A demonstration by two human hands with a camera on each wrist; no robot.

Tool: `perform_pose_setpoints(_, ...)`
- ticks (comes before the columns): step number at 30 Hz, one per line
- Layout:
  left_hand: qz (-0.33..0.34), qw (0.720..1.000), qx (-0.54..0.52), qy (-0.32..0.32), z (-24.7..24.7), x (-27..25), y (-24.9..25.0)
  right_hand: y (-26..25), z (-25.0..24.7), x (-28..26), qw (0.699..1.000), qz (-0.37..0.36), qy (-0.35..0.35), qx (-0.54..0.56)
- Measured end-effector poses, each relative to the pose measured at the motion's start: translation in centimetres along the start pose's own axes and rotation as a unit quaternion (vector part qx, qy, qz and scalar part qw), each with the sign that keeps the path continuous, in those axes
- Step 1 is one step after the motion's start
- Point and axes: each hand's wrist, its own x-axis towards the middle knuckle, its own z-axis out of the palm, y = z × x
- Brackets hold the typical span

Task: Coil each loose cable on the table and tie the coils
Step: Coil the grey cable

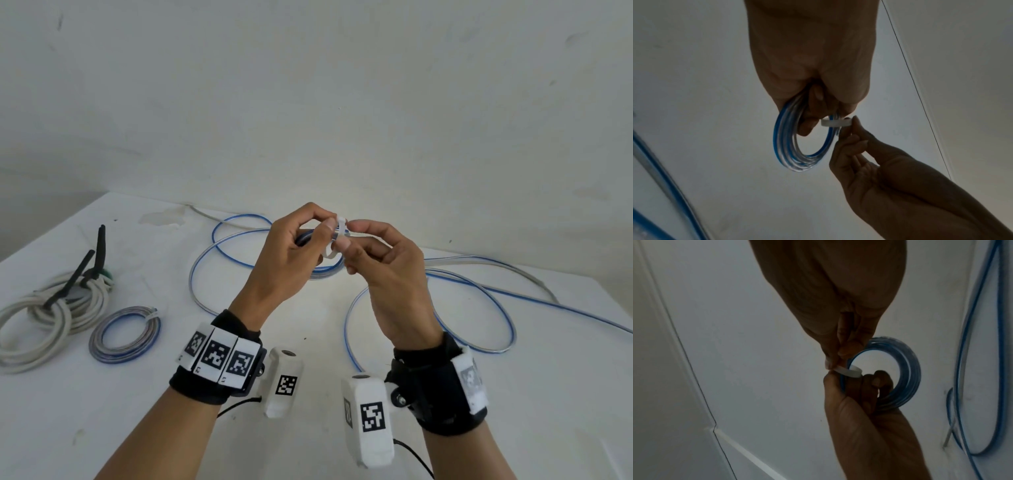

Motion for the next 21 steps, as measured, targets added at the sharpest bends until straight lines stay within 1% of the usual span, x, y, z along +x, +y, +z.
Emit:
perform_pose_setpoints(3,0.01,1.0,0.02,-0.004,0.1,-0.1,-0.4,0.2,-0.1,0.1,0.999,0.031,-0.008,0.035)
perform_pose_setpoints(8,0.015,0.999,0.039,-0.023,0.2,-0.3,-0.4,0.2,-0.7,0.5,0.993,0.078,0.014,0.086)
perform_pose_setpoints(11,0.013,0.999,0.041,-0.031,0.2,-0.3,-0.4,0.3,-0.9,0.6,0.997,0.062,0.01,0.045)
perform_pose_setpoints(14,-0.003,0.998,0.038,-0.049,0.5,-0.4,-0.5,0.5,-0.6,0.5,0.999,0.043,0.006,-0.001)
perform_pose_setpoints(18,-0.014,0.998,0.022,-0.063,1.2,-0.6,-0.9,0.7,-0.4,0.5,0.998,-0.004,0.059,-0.024)
perform_pose_setpoints(21,-0.028,0.994,-0.011,-0.105,1.9,-1.1,-0.7,0.6,-1.3,1.1,0.995,-0.012,0.098,0.006)
